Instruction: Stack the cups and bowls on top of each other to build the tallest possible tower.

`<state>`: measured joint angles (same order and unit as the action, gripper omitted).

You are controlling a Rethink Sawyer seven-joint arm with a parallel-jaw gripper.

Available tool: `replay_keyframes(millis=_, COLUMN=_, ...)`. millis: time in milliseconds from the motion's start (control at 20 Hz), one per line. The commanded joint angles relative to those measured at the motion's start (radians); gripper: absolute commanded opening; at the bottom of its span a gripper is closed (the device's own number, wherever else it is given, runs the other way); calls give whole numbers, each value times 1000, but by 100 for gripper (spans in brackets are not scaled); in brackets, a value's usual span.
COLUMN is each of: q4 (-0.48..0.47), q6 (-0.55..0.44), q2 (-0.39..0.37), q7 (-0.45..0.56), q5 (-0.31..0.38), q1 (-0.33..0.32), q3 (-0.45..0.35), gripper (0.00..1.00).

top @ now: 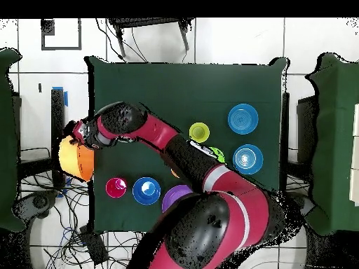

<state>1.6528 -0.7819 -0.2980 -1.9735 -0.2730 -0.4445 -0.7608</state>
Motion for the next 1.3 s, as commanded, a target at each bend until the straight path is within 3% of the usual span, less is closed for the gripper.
replay_keyframes(millis=50, q4=-111, q6=-156, q2=-17, q7=-115, q5=-67, q1=-30, q3=34, gripper=0)
replay_keyframes(millis=400, q4=-166, q6=-262, q2=20, q7=-83, q5=-95, q1=-58, q3=19, gripper=0)
replay_keyframes(millis=750, q4=-213, q6=-307, q2=33, q7=-59, q5=-77, q1=-68, q3=37, gripper=0)
replay_keyframes(millis=1300, q4=-145, q6=-310, q2=69, q7=-14, q5=-100, q1=-104, q3=-24, gripper=0)
